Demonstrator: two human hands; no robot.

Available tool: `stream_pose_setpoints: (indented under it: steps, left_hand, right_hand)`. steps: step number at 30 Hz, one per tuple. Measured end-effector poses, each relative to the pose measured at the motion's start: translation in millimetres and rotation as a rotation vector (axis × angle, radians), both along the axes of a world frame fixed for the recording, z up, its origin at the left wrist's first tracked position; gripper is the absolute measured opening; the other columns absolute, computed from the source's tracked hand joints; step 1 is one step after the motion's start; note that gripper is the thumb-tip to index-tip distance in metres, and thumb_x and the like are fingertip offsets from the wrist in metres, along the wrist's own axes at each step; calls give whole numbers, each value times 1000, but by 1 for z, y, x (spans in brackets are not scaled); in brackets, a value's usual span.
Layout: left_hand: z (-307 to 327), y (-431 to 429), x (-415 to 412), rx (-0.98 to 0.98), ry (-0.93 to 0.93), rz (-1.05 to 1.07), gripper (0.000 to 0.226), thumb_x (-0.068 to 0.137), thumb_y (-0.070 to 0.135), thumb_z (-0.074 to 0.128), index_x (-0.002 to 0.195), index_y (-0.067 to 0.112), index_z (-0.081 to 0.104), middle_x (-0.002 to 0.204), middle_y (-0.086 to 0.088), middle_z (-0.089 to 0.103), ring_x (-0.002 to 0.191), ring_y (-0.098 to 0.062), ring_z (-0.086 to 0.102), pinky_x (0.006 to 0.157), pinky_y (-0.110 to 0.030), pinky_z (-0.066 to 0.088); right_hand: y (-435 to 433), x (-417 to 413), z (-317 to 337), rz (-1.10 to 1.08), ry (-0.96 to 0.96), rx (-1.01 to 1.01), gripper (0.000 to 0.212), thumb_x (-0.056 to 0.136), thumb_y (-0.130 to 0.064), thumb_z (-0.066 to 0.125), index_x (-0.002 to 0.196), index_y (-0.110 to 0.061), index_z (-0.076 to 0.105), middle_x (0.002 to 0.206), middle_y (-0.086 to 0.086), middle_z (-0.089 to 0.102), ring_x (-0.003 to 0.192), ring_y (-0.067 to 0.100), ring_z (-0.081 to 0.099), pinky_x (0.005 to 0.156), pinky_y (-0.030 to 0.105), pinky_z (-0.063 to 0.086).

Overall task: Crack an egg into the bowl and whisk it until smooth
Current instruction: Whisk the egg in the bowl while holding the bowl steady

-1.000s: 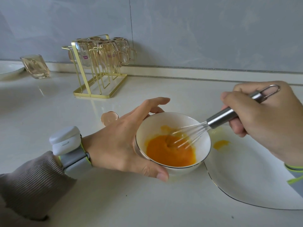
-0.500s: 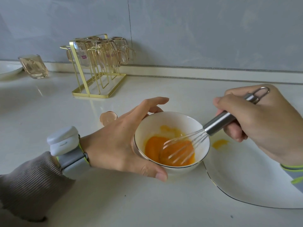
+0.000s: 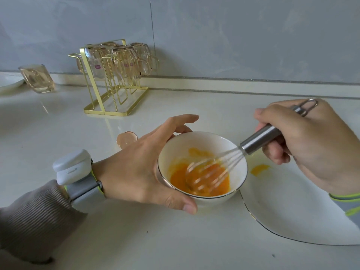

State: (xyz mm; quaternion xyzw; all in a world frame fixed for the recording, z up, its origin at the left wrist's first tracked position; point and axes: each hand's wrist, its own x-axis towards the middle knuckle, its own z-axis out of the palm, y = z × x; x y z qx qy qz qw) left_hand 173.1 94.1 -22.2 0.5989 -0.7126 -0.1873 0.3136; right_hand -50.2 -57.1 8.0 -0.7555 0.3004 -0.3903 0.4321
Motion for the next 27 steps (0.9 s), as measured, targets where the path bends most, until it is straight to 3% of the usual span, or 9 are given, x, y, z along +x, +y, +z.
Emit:
stream_pose_setpoints:
  steps: [6,10,15,21,25,27]
  left_hand:
    - [1,0,-1,1,16,-1,124,50,87,71,152,45,16,141,20,48,129,-1,55,96,-10,46]
    - [0,0,-1,-1,6,-3,128,49,78,81,153,42,17,140,20,48,129,1,54,97,-7,43]
    - [0,1,-1,4,1,7,126,48,83,77,151,47,16,141,21,47,129,2,53,97,-2,36]
    - [-1,0,0,-4,5,2,122,50,86,72,151,45,16,141,17,48,130,-5,55,99,-14,47]
    - [0,0,0,2,2,-4,125,50,83,76,151,44,16,141,17,48,129,-4,56,99,-13,45]
    - [0,1,-1,7,-3,0,125,50,85,75,151,44,16,141,17,48,129,-3,55,99,-11,44]
  right_hand:
    - [-1,1,0,-30,4,-21,38,90,-16,58,55,-1,60,35,6,46,37,23,39,37,20,34]
    - [-3,-1,-1,-90,-7,-121,35,84,-24,59,63,4,57,37,7,48,38,22,40,41,23,35]
    - [-2,-3,2,-115,-30,-143,31,82,-27,58,65,-1,63,35,5,47,36,20,39,40,20,33]
    - [1,-3,4,-78,-15,-197,35,81,-26,57,58,1,57,33,6,43,36,18,34,41,22,31]
    - [4,-5,6,-140,18,-345,40,82,-26,56,58,5,54,42,20,42,35,13,29,36,23,25]
    - [2,-7,7,-106,13,-317,40,84,-25,56,57,4,56,37,14,41,32,12,29,36,18,25]
